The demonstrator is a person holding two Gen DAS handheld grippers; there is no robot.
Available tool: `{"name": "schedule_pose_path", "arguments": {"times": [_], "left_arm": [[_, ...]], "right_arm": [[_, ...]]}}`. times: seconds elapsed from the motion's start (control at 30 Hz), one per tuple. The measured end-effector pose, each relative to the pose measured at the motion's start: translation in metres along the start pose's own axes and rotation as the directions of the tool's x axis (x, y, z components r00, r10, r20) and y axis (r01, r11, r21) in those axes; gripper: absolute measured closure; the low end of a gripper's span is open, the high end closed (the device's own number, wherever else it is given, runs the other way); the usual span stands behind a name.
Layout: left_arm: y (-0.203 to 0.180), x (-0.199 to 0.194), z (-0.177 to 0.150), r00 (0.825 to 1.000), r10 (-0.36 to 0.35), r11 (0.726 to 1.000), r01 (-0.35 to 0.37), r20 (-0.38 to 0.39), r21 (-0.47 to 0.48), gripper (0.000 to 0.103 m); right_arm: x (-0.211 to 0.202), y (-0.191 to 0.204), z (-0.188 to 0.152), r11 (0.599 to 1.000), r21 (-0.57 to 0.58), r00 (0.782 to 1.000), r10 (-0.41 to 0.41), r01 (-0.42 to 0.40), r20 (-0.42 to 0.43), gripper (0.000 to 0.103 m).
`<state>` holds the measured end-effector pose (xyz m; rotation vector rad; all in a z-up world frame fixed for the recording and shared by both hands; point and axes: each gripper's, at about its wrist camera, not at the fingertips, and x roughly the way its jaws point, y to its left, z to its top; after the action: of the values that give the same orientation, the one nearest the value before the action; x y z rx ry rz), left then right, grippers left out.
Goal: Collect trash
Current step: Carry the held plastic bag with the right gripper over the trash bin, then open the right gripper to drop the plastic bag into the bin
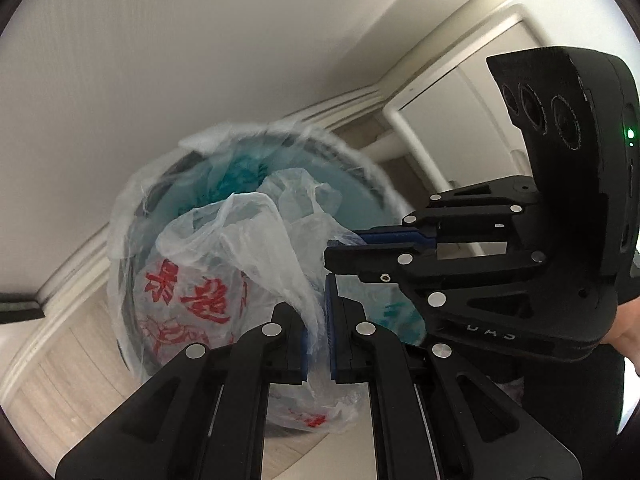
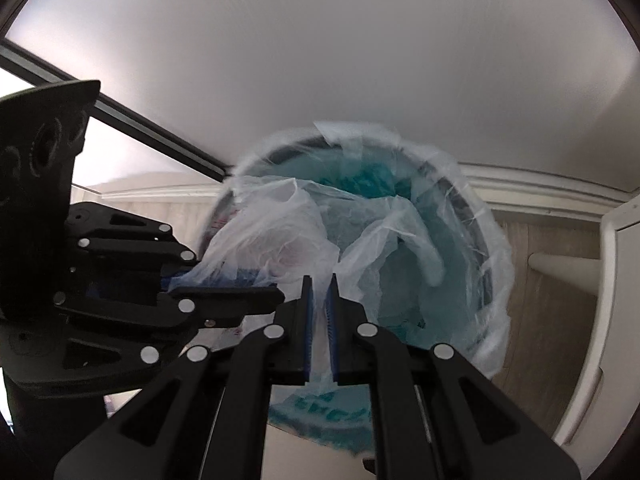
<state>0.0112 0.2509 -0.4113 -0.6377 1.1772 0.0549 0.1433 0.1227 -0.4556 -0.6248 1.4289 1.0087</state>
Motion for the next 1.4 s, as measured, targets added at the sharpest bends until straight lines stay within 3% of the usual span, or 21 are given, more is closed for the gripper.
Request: {"name": "schedule_pose_path", "arguments": {"times": [0.23,0.4,0.47,0.53,0.6,0.67,0.77,0.87,0.97,1.17,1.4], "left_arm": [[0.007,0.052,-0.006,0.995,0.031,1.0,-0.031,-0.095,0.006,0.097],[0.001,0.073,-0.007,0.992,0.056,0.998,-0.054,-0.117,0.022,0.095],[-0.004,0.077,-0.007,0.992,0.075,0.997,-0.072,-0.106,0.033,0.073],[-0.007,0.078,-0.006,0.991,0.093,0.995,-0.09,-0.094,0.039,0.06],[-0.004,0.076,-0.007,0.992,0.089,0.996,-0.087,-0.089,0.033,0.053],[-0.005,0.071,-0.008,0.993,0.091,0.995,-0.088,-0.074,0.04,0.043],[-0.009,0.068,-0.005,0.995,0.095,0.994,-0.092,-0.042,0.06,0.026],[-0.012,0.061,-0.002,0.995,0.104,0.992,-0.103,-0.005,0.076,0.012],[-0.013,0.046,-0.003,0.993,0.119,0.987,-0.121,0.027,0.103,0.006],[-0.031,0.008,-0.005,0.987,0.129,0.975,-0.144,0.099,0.171,0.006],[-0.067,-0.044,-0.004,0.97,0.097,0.969,-0.143,0.223,0.201,0.006]], "right_arm": [[0.042,-0.006,0.004,1.0,-0.001,0.998,-0.024,0.024,-0.06,0.094],[0.048,0.001,0.003,0.998,-0.015,0.995,-0.068,0.067,-0.079,0.094],[0.053,0.003,0.007,0.995,-0.029,0.993,-0.1,0.099,-0.056,0.094],[0.046,0.003,0.008,0.993,-0.034,0.992,-0.118,0.117,-0.034,0.094],[0.039,0.002,0.008,0.992,-0.026,0.992,-0.123,0.122,-0.02,0.082],[0.03,0.003,0.008,0.993,-0.023,0.993,-0.12,0.12,-0.001,0.037],[0.006,0.011,0.008,0.992,-0.032,0.992,-0.119,0.12,0.035,0.018],[-0.012,0.018,0.005,0.989,-0.055,0.987,-0.132,0.137,0.092,0.013],[-0.035,0.028,0.002,0.984,-0.081,0.976,-0.147,0.161,0.16,0.007],[-0.071,0.043,-0.007,0.974,-0.124,0.959,-0.159,0.192,0.234,0.007],[-0.162,0.048,-0.031,0.978,-0.067,0.922,-0.163,0.199,0.352,0.007]]}}
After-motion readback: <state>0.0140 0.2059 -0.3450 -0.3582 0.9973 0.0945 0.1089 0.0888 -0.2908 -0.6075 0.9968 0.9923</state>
